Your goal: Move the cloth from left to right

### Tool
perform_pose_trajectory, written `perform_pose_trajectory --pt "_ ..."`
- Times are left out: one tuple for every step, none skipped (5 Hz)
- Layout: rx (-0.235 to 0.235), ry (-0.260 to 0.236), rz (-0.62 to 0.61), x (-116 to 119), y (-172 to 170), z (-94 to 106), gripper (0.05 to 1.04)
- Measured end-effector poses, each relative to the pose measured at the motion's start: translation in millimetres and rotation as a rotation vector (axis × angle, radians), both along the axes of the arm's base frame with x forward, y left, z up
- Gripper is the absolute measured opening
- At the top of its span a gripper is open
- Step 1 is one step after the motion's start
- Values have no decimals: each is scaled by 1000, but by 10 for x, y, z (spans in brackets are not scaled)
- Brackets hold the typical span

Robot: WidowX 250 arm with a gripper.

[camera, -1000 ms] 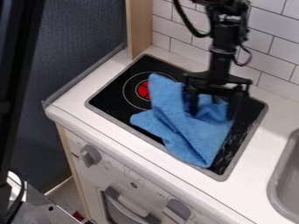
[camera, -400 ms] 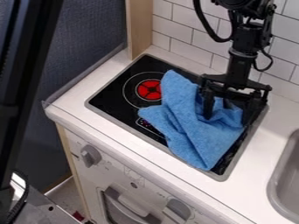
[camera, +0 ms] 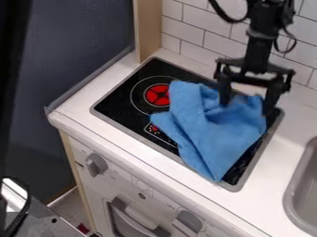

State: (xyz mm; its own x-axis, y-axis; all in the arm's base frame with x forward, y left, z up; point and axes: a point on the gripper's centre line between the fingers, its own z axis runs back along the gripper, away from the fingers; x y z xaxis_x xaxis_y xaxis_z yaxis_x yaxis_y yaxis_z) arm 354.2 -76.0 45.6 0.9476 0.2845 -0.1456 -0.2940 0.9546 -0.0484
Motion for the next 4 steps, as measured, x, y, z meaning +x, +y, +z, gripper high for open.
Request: perform_pose_trajectory --pt "18 -69 17 35 74 281 1000" --pt "52 -136 50 45 235 579 1000" --pt "52 -159 111 4 485 706 1000" --pt "53 -114 257 -154 888 618 1000"
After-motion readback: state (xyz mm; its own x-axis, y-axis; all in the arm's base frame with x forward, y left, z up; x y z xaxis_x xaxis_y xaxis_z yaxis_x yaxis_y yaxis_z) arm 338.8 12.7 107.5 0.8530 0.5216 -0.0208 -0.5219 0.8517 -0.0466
